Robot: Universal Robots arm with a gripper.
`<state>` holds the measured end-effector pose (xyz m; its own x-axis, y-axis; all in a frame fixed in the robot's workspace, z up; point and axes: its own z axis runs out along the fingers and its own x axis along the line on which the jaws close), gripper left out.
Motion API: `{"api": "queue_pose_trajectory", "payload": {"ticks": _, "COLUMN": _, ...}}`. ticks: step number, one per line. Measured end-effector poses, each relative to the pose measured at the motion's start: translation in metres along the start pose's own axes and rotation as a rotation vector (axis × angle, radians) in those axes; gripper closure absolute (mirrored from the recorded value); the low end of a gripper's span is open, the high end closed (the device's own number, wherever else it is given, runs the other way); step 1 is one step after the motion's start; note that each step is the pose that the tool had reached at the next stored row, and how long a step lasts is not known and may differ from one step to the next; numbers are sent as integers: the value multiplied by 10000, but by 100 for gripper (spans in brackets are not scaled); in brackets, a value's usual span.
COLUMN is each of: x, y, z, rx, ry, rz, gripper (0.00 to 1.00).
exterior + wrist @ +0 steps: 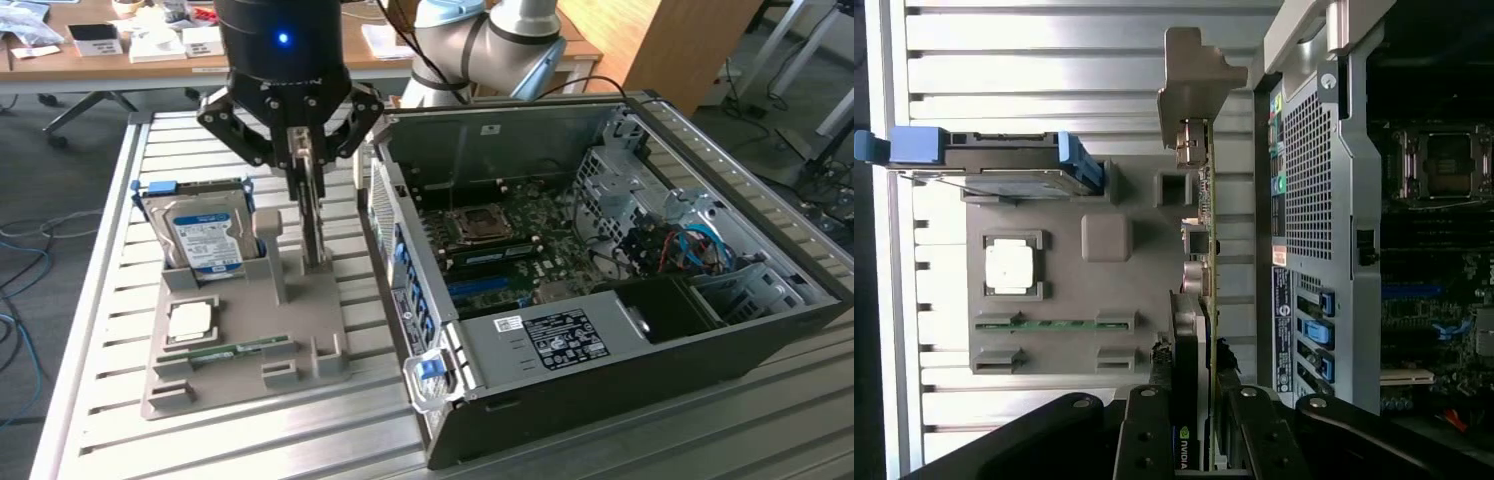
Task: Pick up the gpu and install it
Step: 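Pick up the gpu and move the gpu toward the slot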
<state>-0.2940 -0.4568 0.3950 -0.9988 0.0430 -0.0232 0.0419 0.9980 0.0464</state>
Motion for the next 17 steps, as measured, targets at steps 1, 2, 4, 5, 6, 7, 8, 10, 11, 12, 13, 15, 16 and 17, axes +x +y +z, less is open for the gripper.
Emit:
{"api": "queue_pose_trajectory", "payload": {"ticks": 1, "x": 0, "y": 1, "z": -16, "rx": 1, "ry": 1, "rz": 0, "gripper": 73}}
{"api": "queue_pose_trajectory", "payload": {"ticks": 2, "x": -1, "y": 1, "z": -31, "rx": 1, "ry": 1, "rz": 0, "gripper": 73}}
{"api": "queue_pose_trajectory", "payload": {"ticks": 4, "x": -1, "y": 3, "z": -57, "rx": 0, "ry": 1, "rz": 0, "gripper": 73}}
{"api": "queue_pose_trajectory", "payload": {"ticks": 5, "x": -1, "y": 3, "z": -68, "rx": 0, "ry": 0, "rz": 0, "gripper": 73}}
{"api": "queue_pose_trajectory", "payload": {"ticks": 6, "x": -2, "y": 4, "z": -78, "rx": 0, "ry": 1, "rz": 0, "gripper": 73}}
{"api": "queue_pose_trajectory", "payload": {"ticks": 7, "x": -2, "y": 4, "z": -90, "rx": 1, "ry": 0, "rz": 0, "gripper": 73}}
{"api": "queue_pose_trajectory", "payload": {"ticks": 8, "x": -2, "y": 5, "z": -102, "rx": 1, "ry": 1, "rz": 0, "gripper": 73}}
{"api": "queue_pose_trajectory", "payload": {"ticks": 10, "x": -3, "y": 5, "z": -122, "rx": 0, "ry": 0, "rz": 0, "gripper": 73}}
{"api": "queue_pose_trajectory", "payload": {"ticks": 11, "x": -3, "y": 6, "z": -127, "rx": 0, "ry": 0, "rz": 0, "gripper": 73}}
{"api": "queue_pose_trajectory", "payload": {"ticks": 12, "x": -3, "y": 6, "z": -127, "rx": -1, "ry": -1, "rz": 0, "gripper": 73}}
{"api": "queue_pose_trajectory", "payload": {"ticks": 13, "x": -3, "y": 6, "z": -128, "rx": -1, "ry": 0, "rz": 0, "gripper": 73}}
{"api": "queue_pose_trajectory", "payload": {"ticks": 15, "x": -3, "y": 6, "z": -129, "rx": 1, "ry": 1, "rz": 0, "gripper": 73}}
{"api": "queue_pose_trajectory", "payload": {"ticks": 16, "x": -3, "y": 6, "z": -129, "rx": 1, "ry": 1, "rz": 0, "gripper": 73}}
{"api": "queue_pose_trajectory", "payload": {"ticks": 17, "x": -4, "y": 6, "z": -129, "rx": 1, "ry": 1, "rz": 0, "gripper": 73}}
